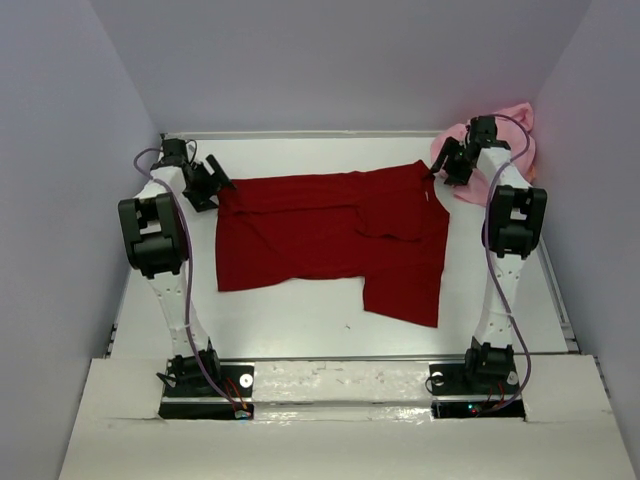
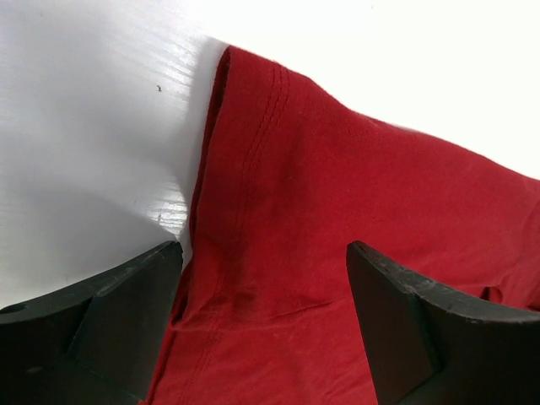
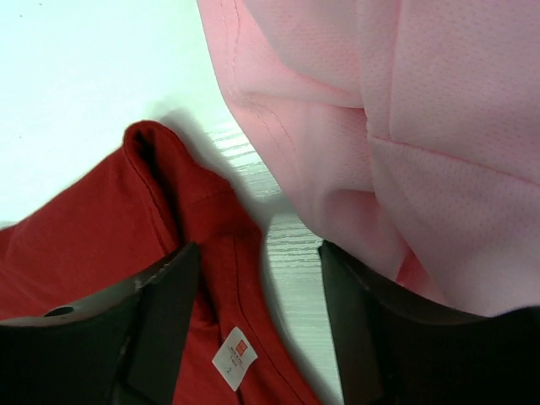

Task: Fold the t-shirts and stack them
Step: Fold the flattened tshirt in 1/3 of the way, then grap the side of the flattened tshirt closest away from the robot with both arms

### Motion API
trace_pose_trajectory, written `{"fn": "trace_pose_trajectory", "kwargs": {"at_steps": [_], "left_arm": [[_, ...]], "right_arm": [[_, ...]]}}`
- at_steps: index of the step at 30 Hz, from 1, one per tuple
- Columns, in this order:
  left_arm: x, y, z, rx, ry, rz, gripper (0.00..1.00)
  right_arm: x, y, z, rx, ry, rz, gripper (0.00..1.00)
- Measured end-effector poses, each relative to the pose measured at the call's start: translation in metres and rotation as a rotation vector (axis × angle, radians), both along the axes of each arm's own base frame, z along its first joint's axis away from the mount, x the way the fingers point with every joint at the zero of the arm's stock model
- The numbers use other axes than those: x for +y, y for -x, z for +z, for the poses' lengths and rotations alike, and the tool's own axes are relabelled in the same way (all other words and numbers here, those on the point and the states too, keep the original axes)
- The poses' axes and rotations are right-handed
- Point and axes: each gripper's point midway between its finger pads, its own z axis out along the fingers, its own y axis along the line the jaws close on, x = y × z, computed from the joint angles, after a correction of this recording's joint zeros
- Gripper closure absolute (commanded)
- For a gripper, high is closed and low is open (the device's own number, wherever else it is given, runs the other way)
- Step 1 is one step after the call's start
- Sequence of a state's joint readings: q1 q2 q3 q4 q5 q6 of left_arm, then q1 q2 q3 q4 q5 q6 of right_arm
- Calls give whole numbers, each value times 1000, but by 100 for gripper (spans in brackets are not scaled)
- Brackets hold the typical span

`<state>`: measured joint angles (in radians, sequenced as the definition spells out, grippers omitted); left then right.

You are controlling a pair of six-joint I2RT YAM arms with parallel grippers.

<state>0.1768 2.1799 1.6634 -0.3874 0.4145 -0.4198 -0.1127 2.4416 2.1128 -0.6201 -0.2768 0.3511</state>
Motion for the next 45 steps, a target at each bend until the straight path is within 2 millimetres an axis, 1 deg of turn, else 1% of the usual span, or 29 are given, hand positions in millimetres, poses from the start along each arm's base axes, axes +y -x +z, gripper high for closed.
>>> {"fn": "trace_pose_trajectory", "kwargs": {"at_steps": [1,3,6,8,9,11,12,14,16,18,19,20,21,22,23,24,27,29,30,34,36,37,39,42,45], "left_arm": [[0,1,0,-7,1,0,6],[2,3,1,-14,-4,0,6],[3,15,2,-9,-19,-6,6],[4,24,4,-4,-29,-9,6],[3,32,8,-5,-31,-11,6],[0,49,18,-7,-34,-11,6],[-2,61,28,-17,-32,-11,6],[-6,79,46,-50,-28,-10,6],[-11,96,65,-90,-23,-7,6],[-17,115,76,-114,-15,-2,4],[-19,125,82,-124,-14,0,5],[-21,136,83,-124,-11,5,4],[-23,143,82,-114,-9,7,4],[-25,153,77,-94,-4,9,4],[-26,162,70,-68,1,10,4],[-28,170,63,-36,6,12,4],[-32,201,35,87,16,20,4],[-33,216,25,147,14,26,4],[-32,225,22,175,9,31,5],[-34,251,15,236,-8,37,6],[-34,262,11,259,-19,38,6],[-34,271,6,278,-26,36,6],[-35,279,0,299,-31,33,6],[-38,294,-8,337,-45,20,5],[-40,300,-12,352,-57,6,5]], "right_arm": [[0,0,1,-4,4,4,29],[-2,0,5,-11,15,5,29],[-5,0,15,-30,26,3,28],[-6,11,28,-28,26,-5,29],[-6,19,35,-28,23,-11,29],[-5,43,51,-16,8,-32,30],[-4,54,58,-10,-1,-41,31],[0,77,74,-23,-24,-61,31],[6,108,82,-15,-45,-76,31],[12,142,82,15,-69,-94,31],[17,167,79,43,-86,-103,31],[20,182,77,62,-97,-105,31],[23,192,77,65,-106,-107,31],[27,211,74,84,-120,-109,31],[30,222,69,106,-129,-110,31],[35,243,65,131,-146,-111,32],[45,286,52,217,-175,-109,31],[48,308,48,262,-183,-109,32],[49,313,47,268,-184,-109,32],[56,343,46,310,-205,-103,34],[61,362,45,323,-212,-98,37],[63,370,46,332,-213,-96,38],[69,383,49,347,-206,-80,38],[80,397,51,368,-181,-33,38],[86,406,52,386,-158,-14,39]]}}
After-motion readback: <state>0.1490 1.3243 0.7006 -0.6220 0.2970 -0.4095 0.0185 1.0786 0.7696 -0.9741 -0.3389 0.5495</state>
